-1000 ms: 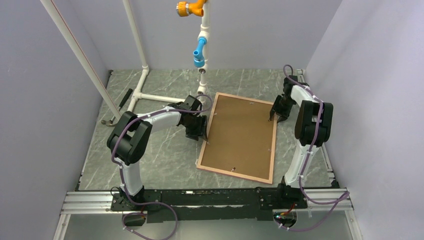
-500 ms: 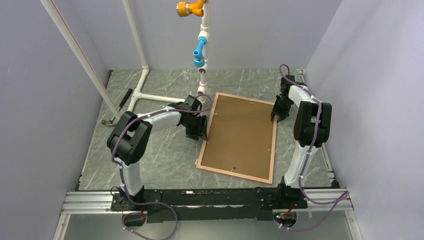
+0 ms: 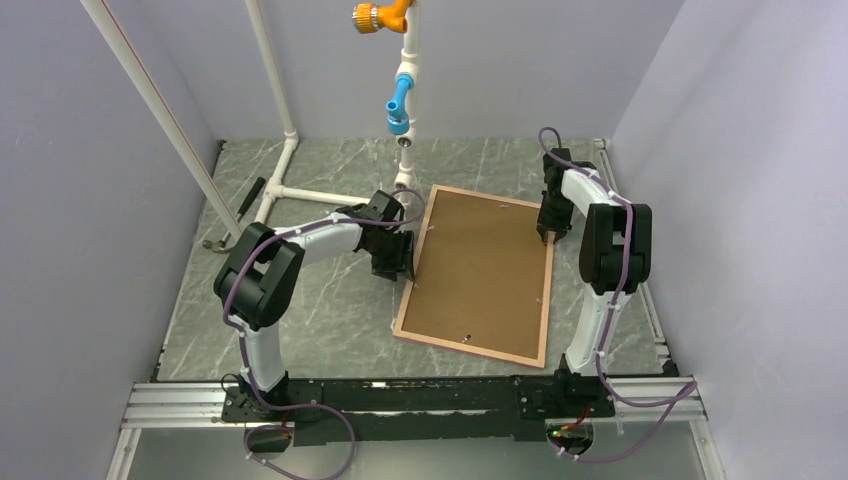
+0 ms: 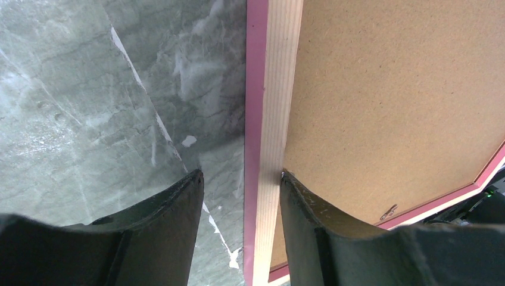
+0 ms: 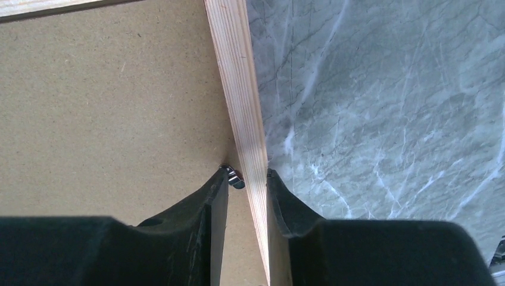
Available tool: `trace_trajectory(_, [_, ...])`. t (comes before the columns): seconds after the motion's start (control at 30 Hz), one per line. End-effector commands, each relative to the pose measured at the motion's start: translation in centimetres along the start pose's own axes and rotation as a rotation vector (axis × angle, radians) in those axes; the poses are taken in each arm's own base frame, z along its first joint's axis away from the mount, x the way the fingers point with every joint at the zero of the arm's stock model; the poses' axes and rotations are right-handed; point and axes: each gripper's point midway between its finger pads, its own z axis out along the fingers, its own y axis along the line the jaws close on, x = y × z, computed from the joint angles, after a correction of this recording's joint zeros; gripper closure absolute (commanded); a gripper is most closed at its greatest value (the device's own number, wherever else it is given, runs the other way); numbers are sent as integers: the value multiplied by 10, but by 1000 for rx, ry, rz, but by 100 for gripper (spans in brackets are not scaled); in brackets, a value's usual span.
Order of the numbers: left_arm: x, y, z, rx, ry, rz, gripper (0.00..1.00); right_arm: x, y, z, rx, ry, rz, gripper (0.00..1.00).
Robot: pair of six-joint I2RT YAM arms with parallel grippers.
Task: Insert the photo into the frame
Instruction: Install the photo frame at the center of the board.
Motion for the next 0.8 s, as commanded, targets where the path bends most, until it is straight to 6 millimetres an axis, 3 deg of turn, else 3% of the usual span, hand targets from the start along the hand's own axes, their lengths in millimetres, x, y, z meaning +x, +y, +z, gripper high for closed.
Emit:
trace_trajectory(0.0, [-7,0,-3,-5,-38,23,45,2,0,-18,-34,-3,-2,65])
trace_trajectory(0.07, [-11,-3,-6,2,-54,38,44,-1,7,-30,-82,-26,8,40])
trace_trajectory(0.13, [-11,-4,-8,8,-55,41,44,-1,13,-44,-143,-49,18,22])
trace_trajectory(0.3, [-10,-8,-16,27,-78,53,41,20,32,-76,-285,-74,23,3])
trace_trajectory(0.43, [-15,-15,-20,54,-105,68,40,30,34,-81,-306,-69,22,2])
trace_trajectory(0.53, [-13,-22,-14,69,-84,80,44,29,50,-86,-341,-74,4,2])
trace_trajectory(0.63, [-6,-35,-7,97,-61,87,49,26,84,-96,-434,-65,-8,2])
trace_trajectory(0.77, [8,-45,1,145,-30,51,53,25,149,-105,-627,-29,-12,8])
